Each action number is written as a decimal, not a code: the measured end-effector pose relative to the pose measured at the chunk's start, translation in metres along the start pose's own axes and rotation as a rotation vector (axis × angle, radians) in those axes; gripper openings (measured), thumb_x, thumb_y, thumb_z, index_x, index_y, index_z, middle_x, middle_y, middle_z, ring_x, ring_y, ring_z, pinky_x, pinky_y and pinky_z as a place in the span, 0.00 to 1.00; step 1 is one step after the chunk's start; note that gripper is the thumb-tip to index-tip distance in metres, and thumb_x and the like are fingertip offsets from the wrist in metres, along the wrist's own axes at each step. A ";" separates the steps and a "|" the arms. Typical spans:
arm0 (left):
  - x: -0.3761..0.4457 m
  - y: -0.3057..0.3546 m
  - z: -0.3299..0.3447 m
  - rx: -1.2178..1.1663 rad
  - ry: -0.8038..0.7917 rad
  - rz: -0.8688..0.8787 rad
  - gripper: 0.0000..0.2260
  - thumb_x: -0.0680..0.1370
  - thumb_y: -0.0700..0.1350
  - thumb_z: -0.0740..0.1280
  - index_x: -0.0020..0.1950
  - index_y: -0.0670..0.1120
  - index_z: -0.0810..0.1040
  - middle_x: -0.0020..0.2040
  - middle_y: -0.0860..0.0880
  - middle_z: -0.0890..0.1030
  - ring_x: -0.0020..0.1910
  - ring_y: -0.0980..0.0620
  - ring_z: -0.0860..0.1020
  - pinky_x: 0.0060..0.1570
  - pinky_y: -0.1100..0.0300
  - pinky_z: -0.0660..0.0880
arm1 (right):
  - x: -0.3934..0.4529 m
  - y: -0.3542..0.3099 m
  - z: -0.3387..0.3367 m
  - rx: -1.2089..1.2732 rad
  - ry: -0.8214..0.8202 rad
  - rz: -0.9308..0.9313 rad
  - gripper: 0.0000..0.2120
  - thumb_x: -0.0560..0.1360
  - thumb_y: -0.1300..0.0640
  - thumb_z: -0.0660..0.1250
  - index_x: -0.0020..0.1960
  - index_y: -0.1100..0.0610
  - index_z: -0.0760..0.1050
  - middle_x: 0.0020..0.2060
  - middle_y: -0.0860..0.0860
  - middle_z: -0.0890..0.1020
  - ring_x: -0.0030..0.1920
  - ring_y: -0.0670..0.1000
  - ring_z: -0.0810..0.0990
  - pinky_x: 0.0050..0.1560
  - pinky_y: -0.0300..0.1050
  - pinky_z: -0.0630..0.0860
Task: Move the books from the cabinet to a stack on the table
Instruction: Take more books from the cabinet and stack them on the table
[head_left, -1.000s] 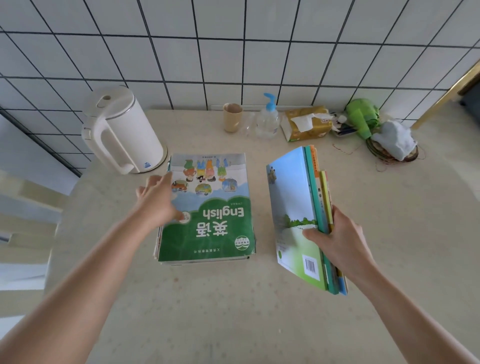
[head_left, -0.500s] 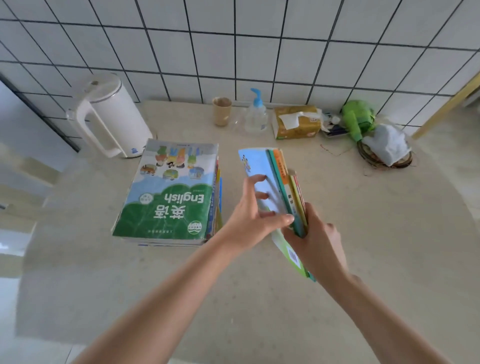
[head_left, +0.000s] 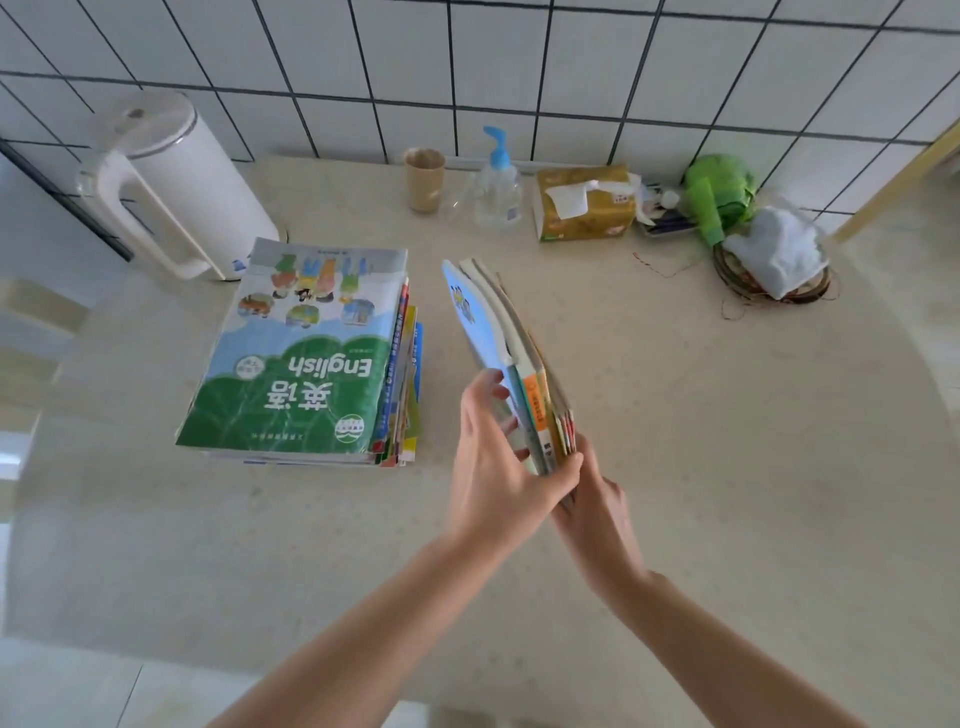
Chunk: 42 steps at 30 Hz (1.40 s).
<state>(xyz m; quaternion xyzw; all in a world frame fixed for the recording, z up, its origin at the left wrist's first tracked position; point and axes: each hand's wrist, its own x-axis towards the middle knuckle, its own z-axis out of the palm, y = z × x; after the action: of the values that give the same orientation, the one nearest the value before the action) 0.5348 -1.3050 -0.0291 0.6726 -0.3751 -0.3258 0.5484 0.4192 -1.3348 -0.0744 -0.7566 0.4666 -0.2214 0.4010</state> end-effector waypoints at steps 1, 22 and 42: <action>-0.006 -0.004 -0.002 0.011 -0.027 -0.001 0.39 0.64 0.42 0.78 0.67 0.57 0.60 0.64 0.49 0.70 0.58 0.50 0.79 0.50 0.52 0.81 | -0.008 0.004 0.003 0.015 -0.063 0.015 0.31 0.74 0.53 0.65 0.73 0.43 0.57 0.52 0.47 0.83 0.48 0.47 0.80 0.42 0.26 0.70; -0.044 -0.031 -0.036 0.309 -0.038 0.044 0.35 0.70 0.45 0.73 0.67 0.66 0.58 0.60 0.68 0.68 0.47 0.60 0.78 0.46 0.55 0.78 | 0.057 0.012 -0.046 0.004 -0.192 0.064 0.29 0.72 0.72 0.65 0.68 0.51 0.65 0.58 0.48 0.78 0.62 0.52 0.77 0.56 0.50 0.78; 0.000 -0.041 -0.078 0.293 -0.129 -0.030 0.19 0.65 0.41 0.70 0.54 0.54 0.78 0.44 0.50 0.83 0.42 0.48 0.82 0.40 0.49 0.80 | 0.146 0.001 -0.081 0.040 -0.615 0.091 0.17 0.70 0.69 0.73 0.53 0.53 0.77 0.44 0.43 0.84 0.45 0.40 0.81 0.50 0.37 0.79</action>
<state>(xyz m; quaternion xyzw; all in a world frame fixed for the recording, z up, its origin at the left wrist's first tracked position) 0.6074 -1.2618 -0.0548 0.7287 -0.4430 -0.3184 0.4140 0.4291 -1.4962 -0.0344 -0.7584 0.3525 0.0270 0.5477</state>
